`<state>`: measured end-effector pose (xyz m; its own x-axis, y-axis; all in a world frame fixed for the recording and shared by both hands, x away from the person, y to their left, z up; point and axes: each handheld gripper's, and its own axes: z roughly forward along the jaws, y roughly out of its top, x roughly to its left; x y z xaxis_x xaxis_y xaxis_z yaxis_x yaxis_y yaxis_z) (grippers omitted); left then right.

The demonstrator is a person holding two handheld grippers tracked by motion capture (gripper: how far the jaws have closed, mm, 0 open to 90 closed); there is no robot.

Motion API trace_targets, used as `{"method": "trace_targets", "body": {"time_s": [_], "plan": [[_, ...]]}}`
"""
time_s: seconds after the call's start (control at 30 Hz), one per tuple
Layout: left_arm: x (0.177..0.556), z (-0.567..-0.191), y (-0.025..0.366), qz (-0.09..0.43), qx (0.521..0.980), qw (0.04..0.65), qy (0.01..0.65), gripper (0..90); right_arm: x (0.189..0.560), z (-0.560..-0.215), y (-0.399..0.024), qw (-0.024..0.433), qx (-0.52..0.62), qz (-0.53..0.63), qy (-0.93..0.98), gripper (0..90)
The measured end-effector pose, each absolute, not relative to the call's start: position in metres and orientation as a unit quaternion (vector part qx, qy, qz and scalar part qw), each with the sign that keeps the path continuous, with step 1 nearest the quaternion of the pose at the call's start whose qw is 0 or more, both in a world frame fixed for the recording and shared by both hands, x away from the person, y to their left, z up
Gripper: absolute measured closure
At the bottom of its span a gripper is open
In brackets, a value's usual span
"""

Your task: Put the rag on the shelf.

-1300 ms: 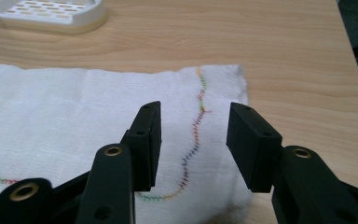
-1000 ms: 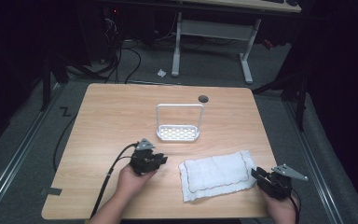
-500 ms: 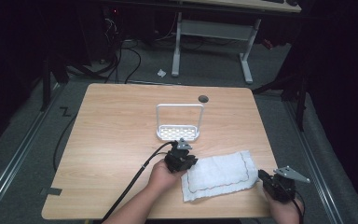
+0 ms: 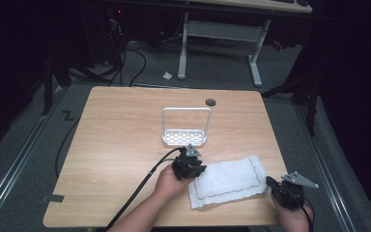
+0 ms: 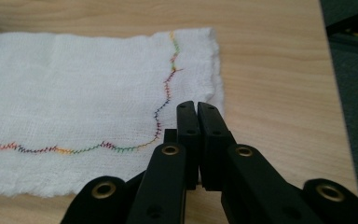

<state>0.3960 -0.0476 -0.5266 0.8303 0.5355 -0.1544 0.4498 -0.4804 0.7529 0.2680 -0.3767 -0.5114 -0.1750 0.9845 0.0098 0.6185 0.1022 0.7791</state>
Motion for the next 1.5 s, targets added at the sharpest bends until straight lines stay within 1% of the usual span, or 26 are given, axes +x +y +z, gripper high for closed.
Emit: {"method": "trace_targets", "body": {"time_s": [0.03,0.1,0.17,0.2,0.23,0.27,0.3,0.47,0.53,0.57,0.67,0.7,0.73,0.83,0.9,0.93,0.97,1.0,1.07,1.13,1.2,1.23,1.27,1.3,1.37,1.5], "plan": [[0.395,-0.527,-0.048,0.053,0.861,0.420,0.282,64.0,0.271,-0.516,-0.380,0.276,0.590,0.319,0.688,88.6],[0.395,-0.528,-0.049,0.052,0.862,0.419,0.282,63.6,0.273,-0.519,-0.381,0.272,0.596,0.309,0.690,88.6],[0.393,-0.530,-0.051,0.054,0.866,0.413,0.276,64.0,0.278,-0.527,-0.385,0.256,0.604,0.292,0.696,88.6],[0.392,-0.531,-0.051,0.058,0.870,0.409,0.269,65.8,0.279,-0.528,-0.385,0.253,0.606,0.295,0.694,88.6],[0.391,-0.532,-0.051,0.063,0.871,0.410,0.265,69.9,0.281,-0.527,-0.384,0.258,0.603,0.288,0.698,88.7],[0.389,-0.532,-0.051,0.061,0.871,0.409,0.264,69.9,0.281,-0.527,-0.384,0.258,0.603,0.288,0.698,88.7],[0.388,-0.531,-0.050,0.058,0.872,0.407,0.264,74.7,0.284,-0.528,-0.382,0.261,0.599,0.290,0.699,88.7],[0.366,-0.529,-0.039,0.049,0.882,0.396,0.250,77.1,0.294,-0.530,-0.380,0.257,0.597,0.301,0.697,88.7],[0.349,-0.529,-0.030,0.047,0.886,0.392,0.244,77.2,0.301,-0.530,-0.375,0.251,0.593,0.308,0.700,88.7],[0.342,-0.529,-0.025,0.048,0.886,0.393,0.242,77.1,0.311,-0.530,-0.367,0.234,0.592,0.323,0.701,88.7],[0.324,-0.530,-0.008,0.038,0.886,0.397,0.237,77.0,0.321,-0.530,-0.357,0.230,0.582,0.323,0.710,88.6],[0.315,-0.531,0.003,0.024,0.884,0.400,0.241,76.8,0.334,-0.529,-0.345,0.226,0.568,0.322,0.723,88.5],[0.315,-0.531,0.003,0.024,0.884,0.400,0.241,76.8,0.334,-0.529,-0.345,0.226,0.568,0.322,0.723,88.5],[0.305,-0.531,0.011,0.005,0.884,0.401,0.240,75.7,0.359,-0.529,-0.324,0.223,0.548,0.323,0.739,88.4],[0.305,-0.529,0.011,0.004,0.885,0.400,0.238,74.7,0.363,-0.529,-0.319,0.224,0.545,0.321,0.741,88.2],[0.307,-0.528,0.011,0.005,0.883,0.403,0.238,70.4,0.368,-0.528,-0.315,0.225,0.542,0.319,0.744,85.0],[0.310,-0.525,0.011,0.007,0.881,0.409,0.239,70.4,0.368,-0.528,-0.315,0.225,0.542,0.319,0.744,85.0],[0.314,-0.523,0.011,0.008,0.876,0.416,0.242,68.8,0.370,-0.523,-0.315,0.233,0.543,0.304,0.748,74.5],[0.328,-0.515,0.006,0.018,0.861,0.442,0.250,67.7,0.363,-0.516,-0.320,0.236,0.546,0.318,0.738,74.9],[0.334,-0.514,0.000,0.024,0.860,0.445,0.250,67.7,0.357,-0.511,-0.322,0.241,0.544,0.324,0.735,75.7],[0.343,-0.514,-0.011,0.028,0.861,0.443,0.248,69.2,0.338,-0.504,-0.322,0.243,0.526,0.338,0.742,81.7],[0.352,-0.516,-0.024,0.028,0.864,0.437,0.246,69.9,0.332,-0.504,-0.321,0.235,0.524,0.343,0.743,84.3],[0.352,-0.516,-0.024,0.028,0.864,0.437,0.246,70.8,0.332,-0.504,-0.321,0.235,0.524,0.343,0.743,84.3],[0.355,-0.519,-0.031,0.031,0.867,0.433,0.244,70.8,0.326,-0.505,-0.320,0.226,0.521,0.346,0.747,85.7],[0.361,-0.524,-0.041,0.037,0.877,0.416,0.240,76.6,0.317,-0.512,-0.317,0.203,0.516,0.350,0.755,88.4],[0.363,-0.529,-0.044,0.038,0.882,0.404,0.239,79.8,0.317,-0.524,-0.310,0.196,0.508,0.333,0.770,88.7]]}}
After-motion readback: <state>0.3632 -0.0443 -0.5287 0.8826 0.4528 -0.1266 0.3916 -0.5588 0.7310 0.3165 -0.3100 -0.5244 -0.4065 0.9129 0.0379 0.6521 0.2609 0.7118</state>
